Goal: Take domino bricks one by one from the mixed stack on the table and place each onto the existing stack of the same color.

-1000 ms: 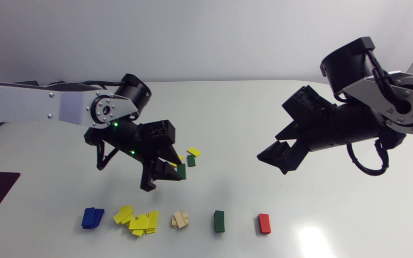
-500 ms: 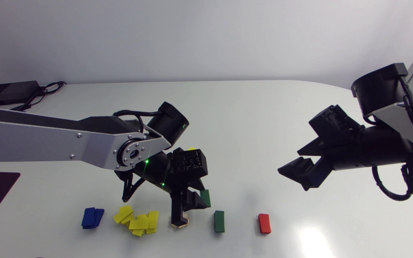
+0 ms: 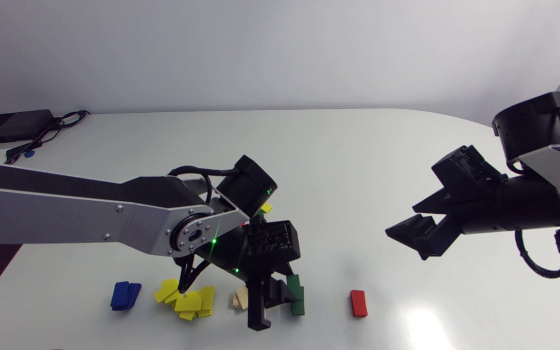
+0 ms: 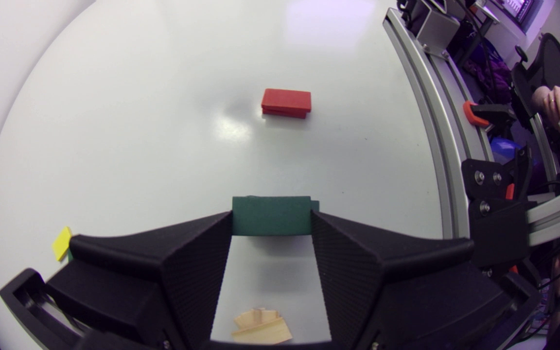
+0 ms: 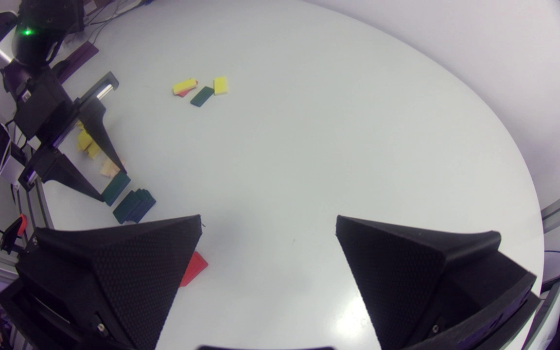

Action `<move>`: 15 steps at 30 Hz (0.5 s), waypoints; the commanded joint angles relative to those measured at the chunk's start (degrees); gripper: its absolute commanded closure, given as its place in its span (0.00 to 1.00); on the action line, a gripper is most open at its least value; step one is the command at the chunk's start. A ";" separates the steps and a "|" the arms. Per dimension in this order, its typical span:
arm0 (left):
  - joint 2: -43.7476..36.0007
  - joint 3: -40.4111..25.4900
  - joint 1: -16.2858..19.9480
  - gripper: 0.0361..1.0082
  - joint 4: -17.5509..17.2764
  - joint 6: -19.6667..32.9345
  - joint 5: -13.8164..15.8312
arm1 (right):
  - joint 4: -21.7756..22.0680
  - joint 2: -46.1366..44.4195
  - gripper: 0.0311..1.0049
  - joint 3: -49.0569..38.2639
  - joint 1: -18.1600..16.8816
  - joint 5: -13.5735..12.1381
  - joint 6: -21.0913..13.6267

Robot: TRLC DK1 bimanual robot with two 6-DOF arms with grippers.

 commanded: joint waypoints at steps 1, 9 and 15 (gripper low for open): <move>-0.60 -1.97 -1.13 0.79 0.06 -1.46 -0.27 | 0.35 -0.60 0.04 -1.86 -0.37 -0.36 -0.71; -1.04 -2.58 -2.18 0.79 0.06 -1.46 -0.18 | 0.44 -1.04 0.04 -2.13 -0.02 -0.36 -0.19; 0.19 -1.88 -2.88 0.79 0.23 -1.46 -0.18 | 0.44 -1.47 0.04 -2.57 0.07 -0.36 0.08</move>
